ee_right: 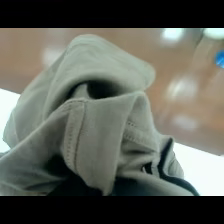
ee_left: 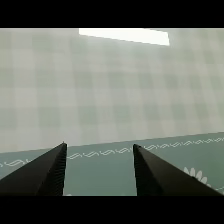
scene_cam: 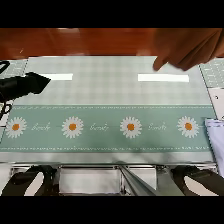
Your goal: Fold the shirts.
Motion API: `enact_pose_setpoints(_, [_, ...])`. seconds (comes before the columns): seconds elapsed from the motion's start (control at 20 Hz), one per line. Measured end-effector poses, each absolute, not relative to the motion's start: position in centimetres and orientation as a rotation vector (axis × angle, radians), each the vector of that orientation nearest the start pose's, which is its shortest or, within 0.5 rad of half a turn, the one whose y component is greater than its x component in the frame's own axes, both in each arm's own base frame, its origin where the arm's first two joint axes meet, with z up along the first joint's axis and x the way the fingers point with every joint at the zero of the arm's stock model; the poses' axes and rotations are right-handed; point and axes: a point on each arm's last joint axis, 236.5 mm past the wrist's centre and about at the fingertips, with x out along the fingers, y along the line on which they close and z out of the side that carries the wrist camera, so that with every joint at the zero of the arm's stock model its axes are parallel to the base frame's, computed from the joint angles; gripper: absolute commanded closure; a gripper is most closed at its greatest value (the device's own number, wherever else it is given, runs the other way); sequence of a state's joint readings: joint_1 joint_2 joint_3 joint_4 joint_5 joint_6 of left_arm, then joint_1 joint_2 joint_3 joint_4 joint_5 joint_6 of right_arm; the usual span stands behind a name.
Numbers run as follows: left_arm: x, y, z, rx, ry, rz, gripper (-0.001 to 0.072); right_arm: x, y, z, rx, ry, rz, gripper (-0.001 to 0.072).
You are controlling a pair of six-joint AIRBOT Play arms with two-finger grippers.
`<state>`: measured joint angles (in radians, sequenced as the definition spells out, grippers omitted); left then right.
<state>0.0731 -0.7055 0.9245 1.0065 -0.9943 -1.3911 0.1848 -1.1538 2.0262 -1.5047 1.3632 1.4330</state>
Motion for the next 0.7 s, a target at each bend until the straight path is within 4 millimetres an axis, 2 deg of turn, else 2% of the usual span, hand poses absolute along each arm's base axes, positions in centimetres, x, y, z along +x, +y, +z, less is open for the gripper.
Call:
enact_pose_setpoints(0.1, [32.7,-8.4,16.5,-0.325,0.706,-0.330,0.0200,36.6,12.1,34.5,-0.188,0.588,0.362,0.0677])
enact_pose_setpoints(0.2, [32.7,-8.4,16.5,-0.321,0.704,-0.333,0.0200,36.1,16.1,29.1,-0.225,0.727,0.445,0.0677])
enact_pose_setpoints(0.4, [32.8,-8.4,16.5,-0.307,0.695,-0.335,0.0200,34.7,25.1,17.1,-0.286,0.972,0.603,0.0677])
enact_pose_setpoints(0.6, [32.8,-8.3,16.4,-0.303,0.697,-0.336,0.0200,33.0,33.3,7.1,-0.276,1.135,0.729,0.0660])
enact_pose_setpoints(0.65, [32.9,-8.3,16.3,-0.303,0.700,-0.336,0.0200,32.5,35.0,5.1,-0.250,1.171,0.756,0.0437])
enact_pose_setpoints(0.7, [32.9,-8.3,16.2,-0.303,0.706,-0.336,0.0200,32.1,36.5,3.5,-0.216,1.198,0.777,0.0304])
